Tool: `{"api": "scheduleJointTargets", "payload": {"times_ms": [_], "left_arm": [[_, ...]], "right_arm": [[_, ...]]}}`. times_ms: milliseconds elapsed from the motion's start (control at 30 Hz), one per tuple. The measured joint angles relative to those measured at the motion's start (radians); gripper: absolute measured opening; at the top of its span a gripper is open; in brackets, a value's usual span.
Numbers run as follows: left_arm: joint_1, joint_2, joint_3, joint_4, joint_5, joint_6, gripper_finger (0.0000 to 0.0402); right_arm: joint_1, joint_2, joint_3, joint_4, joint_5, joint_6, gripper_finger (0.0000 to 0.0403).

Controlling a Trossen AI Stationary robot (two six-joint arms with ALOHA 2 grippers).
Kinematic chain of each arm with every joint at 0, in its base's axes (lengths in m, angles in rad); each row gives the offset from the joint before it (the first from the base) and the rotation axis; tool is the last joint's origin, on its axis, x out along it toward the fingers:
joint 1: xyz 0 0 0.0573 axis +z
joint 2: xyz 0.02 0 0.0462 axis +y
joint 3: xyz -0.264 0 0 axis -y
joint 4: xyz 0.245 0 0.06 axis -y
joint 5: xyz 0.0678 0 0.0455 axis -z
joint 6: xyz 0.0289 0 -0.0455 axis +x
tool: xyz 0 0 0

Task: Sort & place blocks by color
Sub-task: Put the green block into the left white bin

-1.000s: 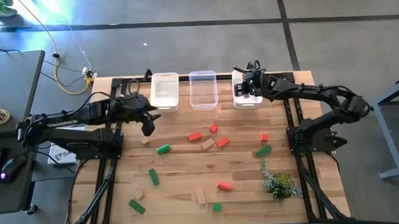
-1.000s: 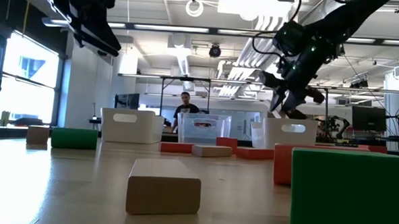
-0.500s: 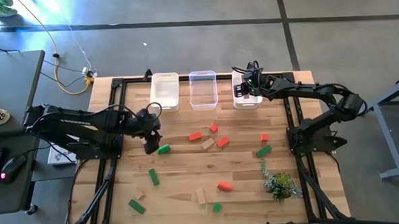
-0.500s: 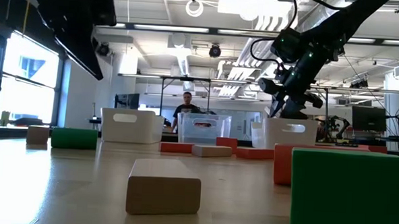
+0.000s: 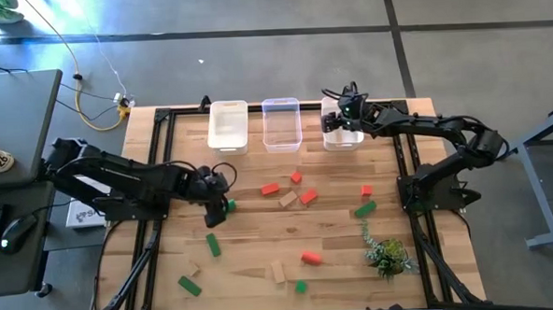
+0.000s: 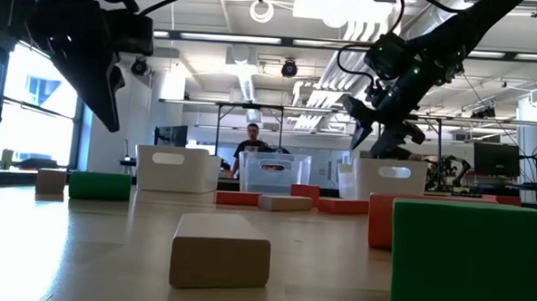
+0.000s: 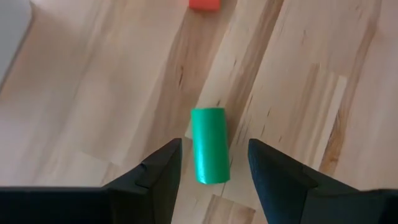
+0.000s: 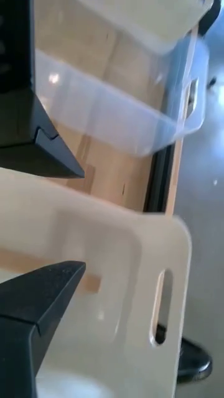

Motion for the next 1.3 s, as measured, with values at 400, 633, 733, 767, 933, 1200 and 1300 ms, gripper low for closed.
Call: {"api": "scheduleJointTargets", "payload": {"times_ms": [400, 633, 733, 767, 933, 1200, 1300], "left_arm": [[-0.033, 0.149, 0.000, 0.013, -0.047, -0.096, 0.0174], [-0.033, 0.215, 0.000, 0.041, -0.024, -0.098, 0.0174], [-0.033, 0.239, 0.000, 0.064, -0.013, -0.098, 0.0174], [-0.033, 0.247, 0.000, 0.066, -0.013, -0.098, 0.0174], [-0.033, 0.314, 0.000, 0.079, -0.013, -0.098, 0.0174], [-0.034, 0.390, 0.004, 0.093, -0.018, -0.095, 0.0156], [-0.034, 0.381, 0.002, 0.095, -0.019, -0.087, 0.0122]], "right_arm": [[0.001, 0.000, 0.000, 0.107, -0.120, -0.025, 0.0216], [0.001, 0.000, 0.000, 0.110, -0.125, -0.041, 0.0216], [0.001, 0.000, 0.000, 0.109, -0.125, -0.041, 0.0216], [0.001, 0.000, 0.000, 0.109, -0.125, -0.041, 0.0216], [0.003, 0.000, 0.000, 0.112, -0.125, -0.041, 0.0216], [0.003, 0.000, 0.000, 0.124, -0.153, -0.044, 0.0216], [0.003, 0.000, 0.000, 0.136, -0.177, -0.046, 0.0216]]}}
